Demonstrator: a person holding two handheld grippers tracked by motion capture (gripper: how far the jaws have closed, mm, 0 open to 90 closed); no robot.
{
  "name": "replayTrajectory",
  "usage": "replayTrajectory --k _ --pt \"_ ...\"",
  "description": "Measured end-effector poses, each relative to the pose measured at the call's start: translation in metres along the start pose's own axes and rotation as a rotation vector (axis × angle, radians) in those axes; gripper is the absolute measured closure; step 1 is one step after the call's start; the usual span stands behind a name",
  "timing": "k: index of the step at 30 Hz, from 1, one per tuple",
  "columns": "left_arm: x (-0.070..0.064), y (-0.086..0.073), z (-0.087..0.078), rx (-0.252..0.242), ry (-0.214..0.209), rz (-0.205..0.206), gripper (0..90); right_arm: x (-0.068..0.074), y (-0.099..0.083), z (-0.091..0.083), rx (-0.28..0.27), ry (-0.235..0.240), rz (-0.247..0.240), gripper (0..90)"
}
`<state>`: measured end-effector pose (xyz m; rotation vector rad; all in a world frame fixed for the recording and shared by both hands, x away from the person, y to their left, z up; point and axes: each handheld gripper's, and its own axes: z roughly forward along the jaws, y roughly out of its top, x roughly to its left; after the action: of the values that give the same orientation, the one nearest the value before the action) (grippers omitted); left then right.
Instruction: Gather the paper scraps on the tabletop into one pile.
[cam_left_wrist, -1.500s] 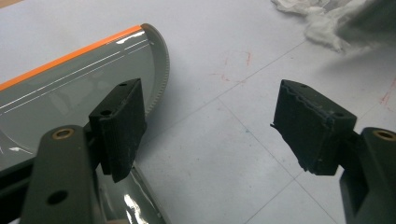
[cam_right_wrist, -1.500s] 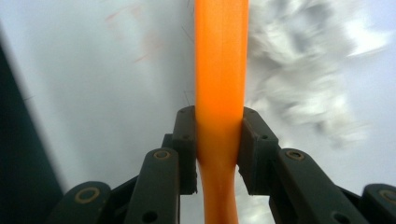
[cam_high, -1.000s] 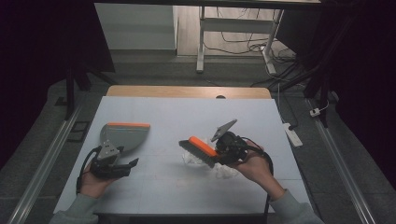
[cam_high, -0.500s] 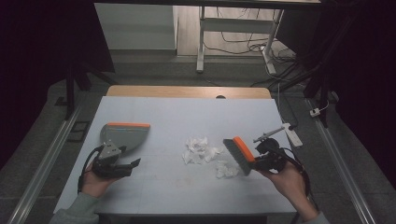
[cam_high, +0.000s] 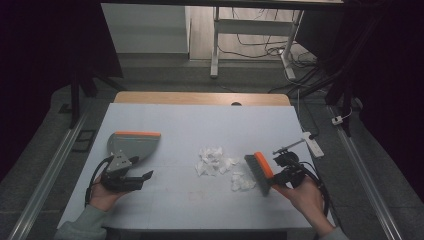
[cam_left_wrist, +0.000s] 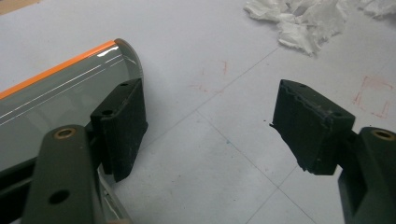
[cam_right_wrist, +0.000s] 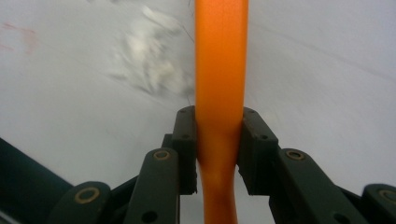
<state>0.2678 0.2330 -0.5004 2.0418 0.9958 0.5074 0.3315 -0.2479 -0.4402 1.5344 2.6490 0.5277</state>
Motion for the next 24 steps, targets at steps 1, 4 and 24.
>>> replayTrajectory --k 1,4,24 --pt "0.0 0.0 0.0 -0.001 0.001 -0.002 27.1 0.005 0.006 0.004 0.001 0.003 -0.016 70.1" --pt "0.0 -0.001 -0.002 0.0 0.004 -0.005 27.1 0.021 0.023 0.015 -0.016 0.037 -0.059 70.0" --pt "0.0 -0.003 -0.002 0.009 0.018 -0.013 27.2 -0.004 0.004 -0.02 -0.184 0.026 -0.027 70.0"
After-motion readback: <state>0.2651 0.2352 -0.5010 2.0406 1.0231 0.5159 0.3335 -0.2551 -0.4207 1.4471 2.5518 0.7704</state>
